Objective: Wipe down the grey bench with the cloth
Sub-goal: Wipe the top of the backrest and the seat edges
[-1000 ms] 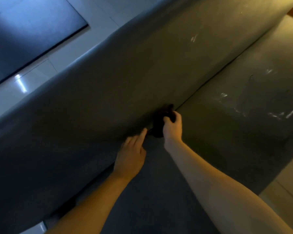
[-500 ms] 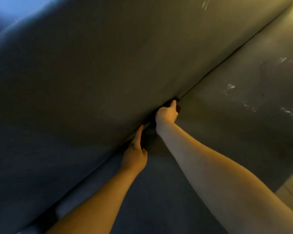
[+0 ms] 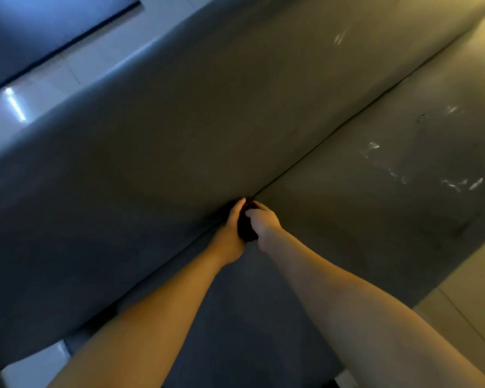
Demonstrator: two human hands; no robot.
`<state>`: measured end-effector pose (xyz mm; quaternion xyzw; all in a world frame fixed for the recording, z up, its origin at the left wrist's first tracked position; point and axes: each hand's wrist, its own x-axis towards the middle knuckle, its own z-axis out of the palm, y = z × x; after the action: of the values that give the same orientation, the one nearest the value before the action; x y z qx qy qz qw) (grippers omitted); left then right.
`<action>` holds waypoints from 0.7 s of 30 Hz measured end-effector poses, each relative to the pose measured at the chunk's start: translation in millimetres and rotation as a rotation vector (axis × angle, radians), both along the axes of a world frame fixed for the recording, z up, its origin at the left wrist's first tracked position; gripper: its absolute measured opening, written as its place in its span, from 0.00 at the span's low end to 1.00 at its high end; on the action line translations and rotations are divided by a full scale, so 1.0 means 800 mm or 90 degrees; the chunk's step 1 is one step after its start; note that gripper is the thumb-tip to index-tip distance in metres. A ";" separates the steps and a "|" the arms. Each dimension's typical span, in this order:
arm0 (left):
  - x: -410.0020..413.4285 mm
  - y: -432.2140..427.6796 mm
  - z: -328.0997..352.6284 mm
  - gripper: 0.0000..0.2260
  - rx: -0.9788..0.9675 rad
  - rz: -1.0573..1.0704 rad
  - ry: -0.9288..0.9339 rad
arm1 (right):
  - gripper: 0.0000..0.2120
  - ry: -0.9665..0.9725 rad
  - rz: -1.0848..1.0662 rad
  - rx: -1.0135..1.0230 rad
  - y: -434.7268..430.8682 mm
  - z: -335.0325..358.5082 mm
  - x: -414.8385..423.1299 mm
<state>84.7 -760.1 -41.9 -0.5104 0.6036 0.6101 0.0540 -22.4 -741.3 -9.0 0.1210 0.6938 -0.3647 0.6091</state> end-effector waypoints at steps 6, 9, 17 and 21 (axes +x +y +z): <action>0.001 0.039 0.120 0.27 -0.005 0.101 0.041 | 0.16 0.058 -0.090 -0.064 0.060 0.097 -0.005; -0.003 0.063 0.176 0.26 0.064 0.177 0.101 | 0.19 0.090 -0.115 -0.106 0.091 0.152 -0.002; -0.008 0.118 0.315 0.17 0.067 0.195 0.107 | 0.24 0.166 -0.072 -0.170 0.184 0.291 0.003; -0.004 0.154 0.361 0.16 -0.024 0.128 0.090 | 0.25 0.169 -0.091 -0.191 0.227 0.345 0.006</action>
<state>81.6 -637.1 247.0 -0.5250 0.5632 0.6353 -0.0598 -17.4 -559.6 266.8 0.0288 0.6959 -0.5186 0.4959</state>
